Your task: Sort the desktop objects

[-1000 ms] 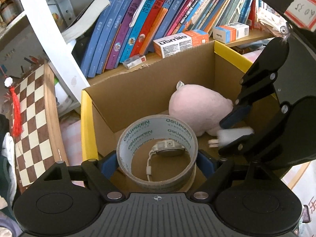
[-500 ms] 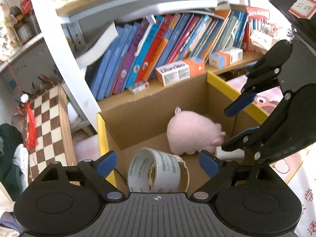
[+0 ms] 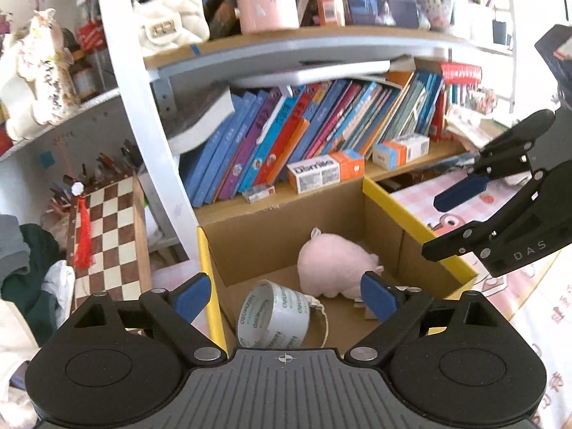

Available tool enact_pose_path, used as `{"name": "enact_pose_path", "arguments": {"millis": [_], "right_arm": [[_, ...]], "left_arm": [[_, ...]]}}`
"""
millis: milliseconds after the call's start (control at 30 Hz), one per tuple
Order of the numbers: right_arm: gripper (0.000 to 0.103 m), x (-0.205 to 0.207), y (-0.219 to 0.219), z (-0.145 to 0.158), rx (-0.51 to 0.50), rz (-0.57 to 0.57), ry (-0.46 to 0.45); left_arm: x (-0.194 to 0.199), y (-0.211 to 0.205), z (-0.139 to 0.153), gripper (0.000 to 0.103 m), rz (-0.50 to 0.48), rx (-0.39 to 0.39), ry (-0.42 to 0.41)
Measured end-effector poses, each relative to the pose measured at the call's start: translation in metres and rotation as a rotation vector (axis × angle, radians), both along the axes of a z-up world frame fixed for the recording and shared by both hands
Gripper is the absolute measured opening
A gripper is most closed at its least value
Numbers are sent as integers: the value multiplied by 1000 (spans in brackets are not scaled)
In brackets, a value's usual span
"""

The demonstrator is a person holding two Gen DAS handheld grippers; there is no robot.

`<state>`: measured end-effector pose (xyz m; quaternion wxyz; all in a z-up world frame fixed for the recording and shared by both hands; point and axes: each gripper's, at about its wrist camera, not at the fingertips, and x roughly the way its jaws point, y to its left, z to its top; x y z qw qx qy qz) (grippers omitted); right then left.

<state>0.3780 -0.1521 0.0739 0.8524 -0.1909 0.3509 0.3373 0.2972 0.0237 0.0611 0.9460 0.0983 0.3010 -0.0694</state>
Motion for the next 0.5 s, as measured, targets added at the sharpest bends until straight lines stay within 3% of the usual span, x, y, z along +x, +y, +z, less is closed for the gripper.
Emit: {"name": "enact_pose_path", "arguments": {"millis": [500], "right_arm": [[56,-81,-24,16,91,-112,-38]], "left_arm": [[-76,16,13,96,25,-36,-49]]}}
